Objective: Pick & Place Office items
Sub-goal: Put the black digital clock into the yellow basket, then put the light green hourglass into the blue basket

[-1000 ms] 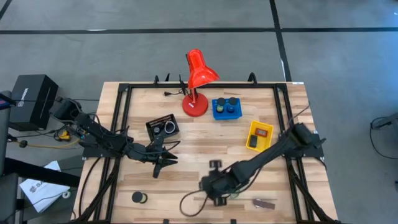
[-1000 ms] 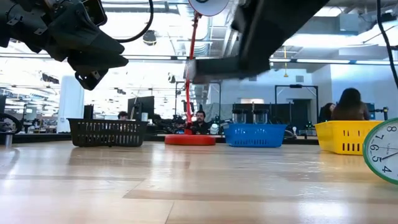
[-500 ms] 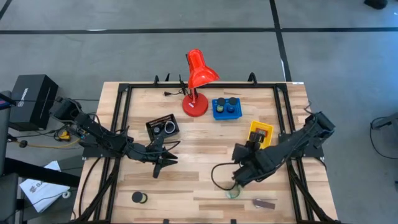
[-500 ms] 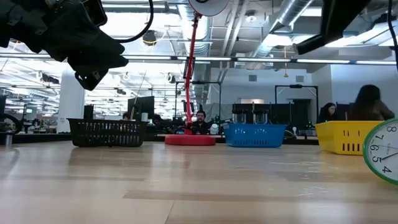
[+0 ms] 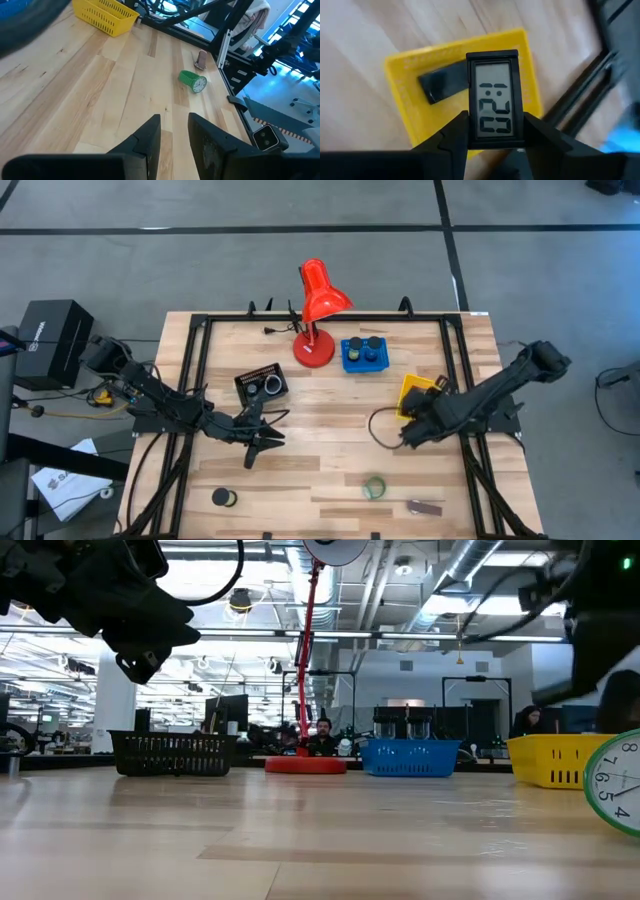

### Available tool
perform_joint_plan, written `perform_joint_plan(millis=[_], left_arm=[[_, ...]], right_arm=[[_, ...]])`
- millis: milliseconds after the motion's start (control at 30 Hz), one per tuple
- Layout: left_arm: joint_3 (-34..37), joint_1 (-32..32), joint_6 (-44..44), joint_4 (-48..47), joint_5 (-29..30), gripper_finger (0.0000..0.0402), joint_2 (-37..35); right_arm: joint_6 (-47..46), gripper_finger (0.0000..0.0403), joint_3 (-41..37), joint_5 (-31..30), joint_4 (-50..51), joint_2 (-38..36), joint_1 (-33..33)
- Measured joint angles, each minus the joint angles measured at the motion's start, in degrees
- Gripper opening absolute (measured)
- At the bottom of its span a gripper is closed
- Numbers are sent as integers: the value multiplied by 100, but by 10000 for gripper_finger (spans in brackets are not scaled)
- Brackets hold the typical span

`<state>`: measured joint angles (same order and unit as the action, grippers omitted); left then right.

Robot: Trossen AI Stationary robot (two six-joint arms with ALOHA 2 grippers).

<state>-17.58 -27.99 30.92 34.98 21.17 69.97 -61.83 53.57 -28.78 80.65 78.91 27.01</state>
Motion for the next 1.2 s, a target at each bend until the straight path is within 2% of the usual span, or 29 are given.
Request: perform_joint_plan(millis=[100,200,367,533,900,1000,1200], left_arm=[[0,-2,0,0,0,92,0],[0,-2,0,1,0,92,0],[0,-2,0,2,0,92,0],[0,-1,0,2,2,92,0],[0,0,0,2,0,92,0],[0,-2,-4,2,0,92,0],[0,-2,-9,2,0,92,0]], right_arm=[[-268,157,-620,218,-854,-446,-285],[-618,163,-1094,734,-1511,-727,-592],[-1150,155,-1494,1020,-1805,-713,-848],[-1118,158,-1509,1176,-1830,-503,-1037],[-642,250,-1479,1726,-1737,147,-1418],[-517,254,-1327,1977,-1602,203,-1532],[-362,255,-878,1800,-1155,151,-1535]])
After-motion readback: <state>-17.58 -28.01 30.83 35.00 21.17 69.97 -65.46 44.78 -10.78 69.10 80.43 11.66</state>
